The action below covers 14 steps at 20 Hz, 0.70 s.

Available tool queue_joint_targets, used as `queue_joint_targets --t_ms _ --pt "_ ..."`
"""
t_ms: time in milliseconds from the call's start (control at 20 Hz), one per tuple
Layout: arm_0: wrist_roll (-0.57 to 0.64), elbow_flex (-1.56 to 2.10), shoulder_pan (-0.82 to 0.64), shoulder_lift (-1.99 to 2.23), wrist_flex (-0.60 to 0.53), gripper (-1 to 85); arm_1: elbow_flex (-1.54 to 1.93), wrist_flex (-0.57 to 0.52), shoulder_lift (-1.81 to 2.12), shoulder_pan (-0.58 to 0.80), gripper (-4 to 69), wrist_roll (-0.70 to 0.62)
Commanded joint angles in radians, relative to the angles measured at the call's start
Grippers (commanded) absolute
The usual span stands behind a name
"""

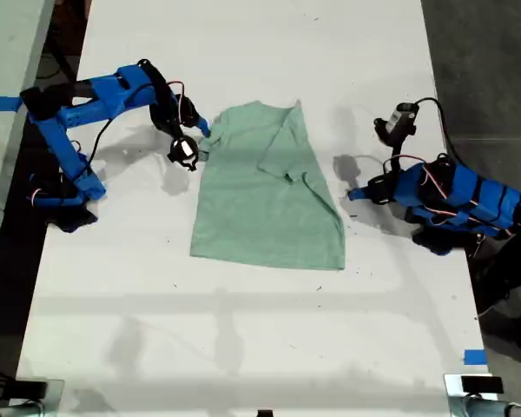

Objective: Fold t shirt

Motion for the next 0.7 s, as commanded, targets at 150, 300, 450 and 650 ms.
queue_joint_targets --t_ms 150,300,450,650 --pt "-0.087 -0.098 0.009 0.081 0.041 20.9 0.063 0.003 0.015 0.003 4.4 -0.014" --pt "-0.225 -0.049 0.028 0.242 0.057 20.0 0.063 0.003 0.015 0.003 4.4 -0.014" --pt "-0.187 -0.046 0.005 0.230 0.025 20.3 0.063 0.003 0.015 0.003 4.4 -0.014" --pt "-0.127 -0.071 -0.015 -0.067 -0.021 23.2 0.063 0.003 0.015 0.003 4.4 -0.014"
